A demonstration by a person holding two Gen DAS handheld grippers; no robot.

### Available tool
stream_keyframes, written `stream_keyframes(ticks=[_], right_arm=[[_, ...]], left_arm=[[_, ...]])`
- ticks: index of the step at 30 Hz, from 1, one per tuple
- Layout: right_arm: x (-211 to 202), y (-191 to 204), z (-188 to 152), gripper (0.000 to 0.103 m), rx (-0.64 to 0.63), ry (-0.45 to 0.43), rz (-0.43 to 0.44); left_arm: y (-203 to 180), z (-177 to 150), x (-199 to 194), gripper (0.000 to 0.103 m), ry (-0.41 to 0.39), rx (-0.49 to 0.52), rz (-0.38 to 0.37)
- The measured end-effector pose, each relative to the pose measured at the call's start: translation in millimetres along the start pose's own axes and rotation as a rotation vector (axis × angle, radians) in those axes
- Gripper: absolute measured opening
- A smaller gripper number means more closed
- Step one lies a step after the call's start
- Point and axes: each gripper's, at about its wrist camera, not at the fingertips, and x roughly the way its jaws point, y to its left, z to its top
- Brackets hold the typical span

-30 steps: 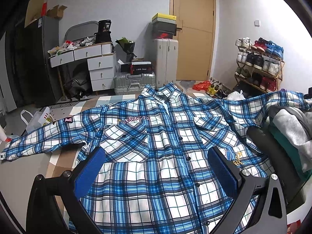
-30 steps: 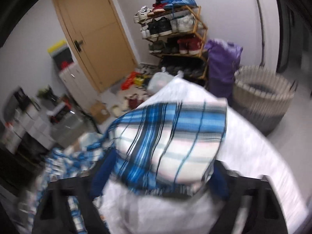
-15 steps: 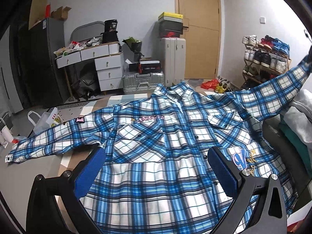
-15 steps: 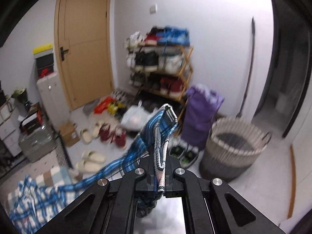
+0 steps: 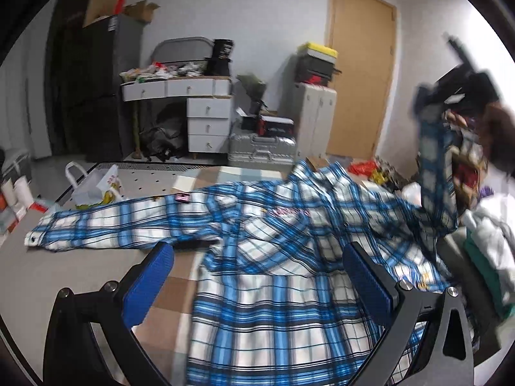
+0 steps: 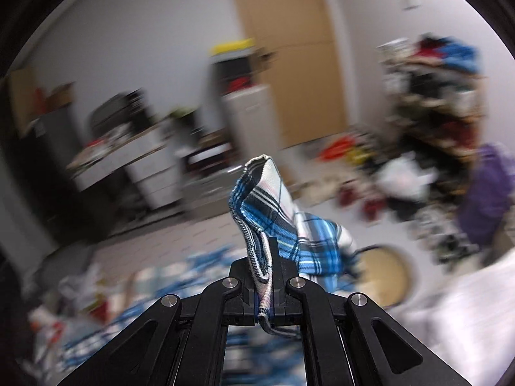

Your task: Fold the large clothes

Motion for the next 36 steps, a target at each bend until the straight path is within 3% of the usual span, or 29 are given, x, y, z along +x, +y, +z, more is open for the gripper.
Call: stream_keyframes(ticks=[4,8,12,14,17,20,21,23,24,25,27,29,31,32,34,36], right_arm=[[89.1,77.6,-64.6,0.003,0.024,0.146,0.174],[187.0,136.2,-151.7,0.003,0.017,0.357,0.200],[242.9,178.2,-223.9,0.004,-0.049,0.460,0.200],[259.2,186.0,-242.2,0.005,-0.068,0.490,0.217],[272.4,200.6,-262.6,0.019,-0.105,0.547,0.248],[256.7,195.9,-261.3,0.046,-0.117,0.569,0.407],[246.5,189.9,-255.0,0.057,-0.123,0.560,0.461],[216.5,166.7,-234.0,0.060,-0.172,0.489,0.525],[205.0,154.5,-226.6,0.069,-0.197,0.451,0.522],[195.6,141.9,-219.6,0.079,-0.214,0.417,0.508],[181.2,102.9,-201.4,0.082,-0.239,0.327,0.371],[181.8,58.8,-187.6,0.082,-0.255,0.296,0.123],[184.9,28.7,-178.1,0.082,-0.303,0.291,-0.058],[192.5,6.6,-176.4,0.082,-0.344,0.298,-0.211],[204.4,-29.8,-168.8,0.081,-0.363,0.348,-0.332],[214.4,-53.4,-166.4,0.081,-0.321,0.383,-0.364]], left_arm=[[29.0,2.7,-10.0,0.102,-0.034,-0.075,0.022],[51.3,4.2,-10.0,0.102,-0.046,-0.150,0.038],[58.7,6.7,-1.7,0.102,-0.037,-0.191,0.038],[57.0,6.9,1.4,0.102,-0.031,-0.191,0.032],[53.8,5.3,4.6,0.102,-0.025,-0.167,0.032],[47.7,4.5,6.6,0.102,-0.023,-0.148,0.025],[45.9,4.6,7.3,0.102,-0.022,-0.145,0.023],[46.0,3.0,6.8,0.102,-0.022,-0.139,0.022],[45.1,2.6,8.2,0.102,-0.017,-0.136,0.022],[48.1,1.6,8.2,0.102,-0.013,-0.133,0.020],[46.3,0.4,12.1,0.102,0.003,-0.125,0.023],[41.0,-1.1,19.2,0.102,0.025,-0.107,0.035],[36.5,-2.6,23.8,0.102,0.043,-0.094,0.047],[33.4,-3.4,27.4,0.102,0.054,-0.083,0.054],[28.9,-5.5,32.7,0.102,0.073,-0.067,0.067],[24.1,-7.8,39.0,0.102,0.094,-0.050,0.080]])
